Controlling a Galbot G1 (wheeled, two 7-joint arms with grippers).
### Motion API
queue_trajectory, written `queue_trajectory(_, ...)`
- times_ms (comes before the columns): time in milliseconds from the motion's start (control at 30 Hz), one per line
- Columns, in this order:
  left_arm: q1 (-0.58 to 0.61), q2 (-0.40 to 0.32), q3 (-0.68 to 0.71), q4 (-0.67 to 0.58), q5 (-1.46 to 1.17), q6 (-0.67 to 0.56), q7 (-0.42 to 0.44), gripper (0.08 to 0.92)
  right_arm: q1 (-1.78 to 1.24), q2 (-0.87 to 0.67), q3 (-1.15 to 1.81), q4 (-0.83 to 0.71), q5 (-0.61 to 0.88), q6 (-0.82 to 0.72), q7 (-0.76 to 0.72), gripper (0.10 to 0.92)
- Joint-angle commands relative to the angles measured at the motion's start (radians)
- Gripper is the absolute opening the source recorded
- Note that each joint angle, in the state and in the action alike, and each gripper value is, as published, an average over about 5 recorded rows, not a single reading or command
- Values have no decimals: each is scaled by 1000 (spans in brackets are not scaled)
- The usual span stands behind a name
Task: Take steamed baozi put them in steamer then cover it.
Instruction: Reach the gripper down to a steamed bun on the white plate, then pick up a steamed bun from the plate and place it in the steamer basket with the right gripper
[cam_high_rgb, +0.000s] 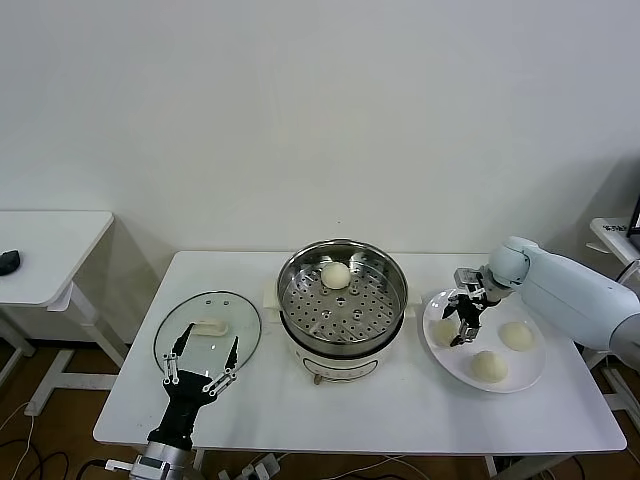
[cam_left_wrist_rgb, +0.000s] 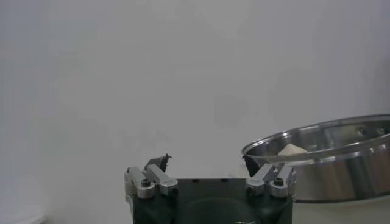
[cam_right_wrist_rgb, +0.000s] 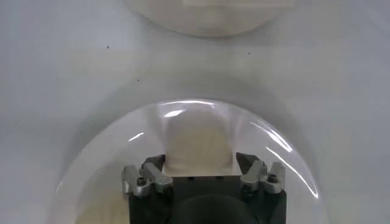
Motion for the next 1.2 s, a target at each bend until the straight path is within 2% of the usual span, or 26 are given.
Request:
queue_trajectory(33, -1, 0, 0, -3, -1, 1, -1, 823, -11, 3, 17, -14, -5, -2, -2, 692)
queue_trajectory(233, -6, 3, 3, -9, -4, 4, -2, 823, 108, -24, -16, 37, 16, -1, -50, 656)
queue_trajectory(433, -10, 9, 9, -19, -6, 8, -4, 823, 384, -14, -141, 96, 42, 6, -241, 623)
queue_trajectory(567, -12, 12, 13, -26, -7, 11, -4, 823, 581, 37, -263, 142, 111, -2, -308, 620)
queue_trajectory(700, -12, 17, 16, -31, -7, 12, -5, 823, 696, 80, -357, 254, 205, -34, -324, 619)
queue_trajectory(900, -20, 21, 32, -27, -6, 19, -7, 823, 780, 180, -444, 407, 365, -108, -244, 619)
queue_trajectory(1200, -36, 31, 52, -24, -7, 27, -11, 823, 698, 375, -500, 414, 450, -176, -51, 617)
